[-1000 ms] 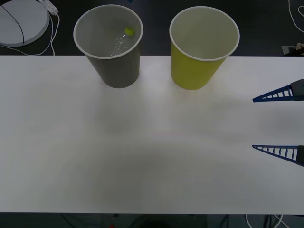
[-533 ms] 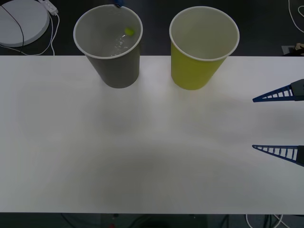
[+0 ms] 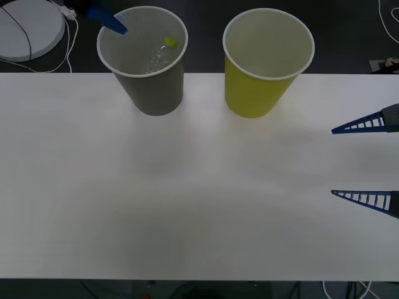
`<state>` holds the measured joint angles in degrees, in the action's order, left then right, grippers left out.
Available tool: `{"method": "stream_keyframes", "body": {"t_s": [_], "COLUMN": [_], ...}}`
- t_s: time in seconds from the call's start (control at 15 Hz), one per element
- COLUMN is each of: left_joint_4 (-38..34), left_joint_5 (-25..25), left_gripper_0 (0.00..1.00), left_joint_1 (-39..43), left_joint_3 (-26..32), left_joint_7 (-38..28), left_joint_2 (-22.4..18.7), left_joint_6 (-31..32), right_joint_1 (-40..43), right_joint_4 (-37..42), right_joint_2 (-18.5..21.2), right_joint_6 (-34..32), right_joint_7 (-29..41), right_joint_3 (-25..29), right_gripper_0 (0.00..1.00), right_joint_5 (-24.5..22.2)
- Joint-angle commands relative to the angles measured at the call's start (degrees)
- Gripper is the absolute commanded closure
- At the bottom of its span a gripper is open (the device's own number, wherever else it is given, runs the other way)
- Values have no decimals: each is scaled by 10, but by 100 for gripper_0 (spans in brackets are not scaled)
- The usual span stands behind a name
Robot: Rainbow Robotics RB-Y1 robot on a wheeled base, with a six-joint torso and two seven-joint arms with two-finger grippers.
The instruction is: Put the can into the green bin and the plastic bottle into the gray bin
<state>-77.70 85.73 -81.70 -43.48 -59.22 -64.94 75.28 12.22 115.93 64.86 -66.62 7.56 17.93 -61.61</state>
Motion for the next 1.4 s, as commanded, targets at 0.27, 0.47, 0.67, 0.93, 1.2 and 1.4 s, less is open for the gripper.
{"method": "stream_keyframes", "body": {"t_s": [0.27, 0.47, 0.67, 0.93, 1.2, 1.4], "left_joint_4": [-88, -121, -178, -222, -221, -221], "left_joint_5": [-79, -90, -82, -82, -120, -158], "left_gripper_0": [0, 0, 0, 0, 0, 0], "left_joint_1": [98, 191, 278, 386, 475, 540], "left_joint_3": [46, 134, 207, 295, 350, 385], "left_joint_7": [20, 36, 43, 89, 194, 270], "left_joint_2": [-86, -95, -109, -112, -110, -106], "left_joint_6": [-36, -38, -50, -53, -54, -54], "right_joint_1": [0, 0, 0, 0, 0, 0], "right_joint_4": [0, 0, 0, 0, 0, 0], "right_joint_2": [0, 0, 0, 0, 0, 0], "right_joint_6": [0, 0, 0, 0, 0, 0], "right_joint_7": [0, 0, 0, 0, 0, 0], "right_joint_3": [0, 0, 0, 0, 0, 0], "right_gripper_0": [0, 0, 0, 0, 0, 0], "right_joint_5": [0, 0, 0, 0, 0, 0]}}
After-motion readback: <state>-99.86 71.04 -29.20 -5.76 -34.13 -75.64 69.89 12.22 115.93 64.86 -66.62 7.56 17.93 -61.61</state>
